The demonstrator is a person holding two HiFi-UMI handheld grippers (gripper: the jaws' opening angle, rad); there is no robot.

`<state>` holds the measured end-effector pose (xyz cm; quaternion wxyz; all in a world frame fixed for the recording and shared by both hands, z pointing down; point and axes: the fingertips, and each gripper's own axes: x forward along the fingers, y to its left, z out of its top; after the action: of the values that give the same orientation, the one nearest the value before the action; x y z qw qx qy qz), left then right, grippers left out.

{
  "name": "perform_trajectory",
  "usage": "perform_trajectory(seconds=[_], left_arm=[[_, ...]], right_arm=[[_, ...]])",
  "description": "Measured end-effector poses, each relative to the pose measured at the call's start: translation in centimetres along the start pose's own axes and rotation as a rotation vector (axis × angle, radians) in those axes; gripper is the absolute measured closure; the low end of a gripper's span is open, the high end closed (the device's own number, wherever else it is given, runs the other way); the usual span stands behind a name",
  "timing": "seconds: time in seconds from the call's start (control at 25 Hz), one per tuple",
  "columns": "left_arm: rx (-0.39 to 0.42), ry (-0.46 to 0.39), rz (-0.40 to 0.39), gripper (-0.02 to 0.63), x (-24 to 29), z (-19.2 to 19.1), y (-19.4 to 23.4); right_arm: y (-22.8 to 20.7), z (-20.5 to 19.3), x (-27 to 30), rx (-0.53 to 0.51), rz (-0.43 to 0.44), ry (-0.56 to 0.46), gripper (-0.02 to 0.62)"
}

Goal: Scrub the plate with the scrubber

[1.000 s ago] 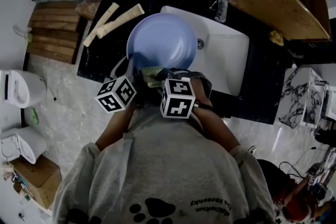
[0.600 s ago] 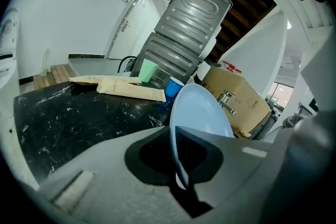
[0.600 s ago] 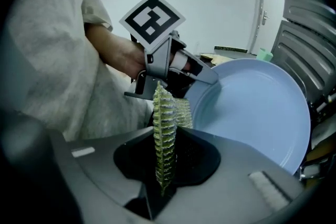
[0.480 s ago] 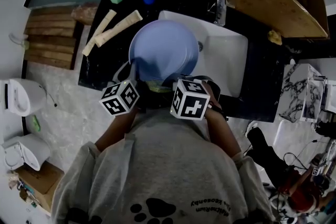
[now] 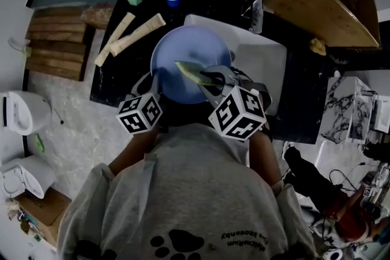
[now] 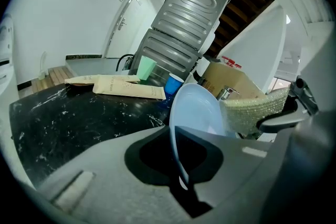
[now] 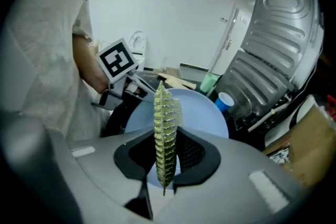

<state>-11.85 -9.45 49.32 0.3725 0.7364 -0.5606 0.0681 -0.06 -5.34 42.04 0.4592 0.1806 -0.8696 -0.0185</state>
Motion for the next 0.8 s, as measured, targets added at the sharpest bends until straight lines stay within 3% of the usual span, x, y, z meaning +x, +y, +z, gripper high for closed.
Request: perform_trajectory(seconds=[0.2,0.4,0.6,0.8], left_arm=[[-0.003,0.013,0.002,0.586,0.0,0.0,0.1],[0.008,0.020,0.005,0.584,0.0,-0.1,0.2],[0.021,0.022,0.012,0.583,0.0,-0.1,0.3],[0.035,0.011,0.006,0.584,0.0,0.0,0.0]], right_arm=[[-4.0,1.2,-0.3,-0.082,-0.242,-0.007,0.522],[-6.0,0.6,1.0,-0.208,-0.380,0.073,0.522],[-7.0,0.0,2.7,-0.286,-0.449,0.125,0.522],[-7.1,-0.9,4.8,-0.356,-0.458,0.179,0.522]])
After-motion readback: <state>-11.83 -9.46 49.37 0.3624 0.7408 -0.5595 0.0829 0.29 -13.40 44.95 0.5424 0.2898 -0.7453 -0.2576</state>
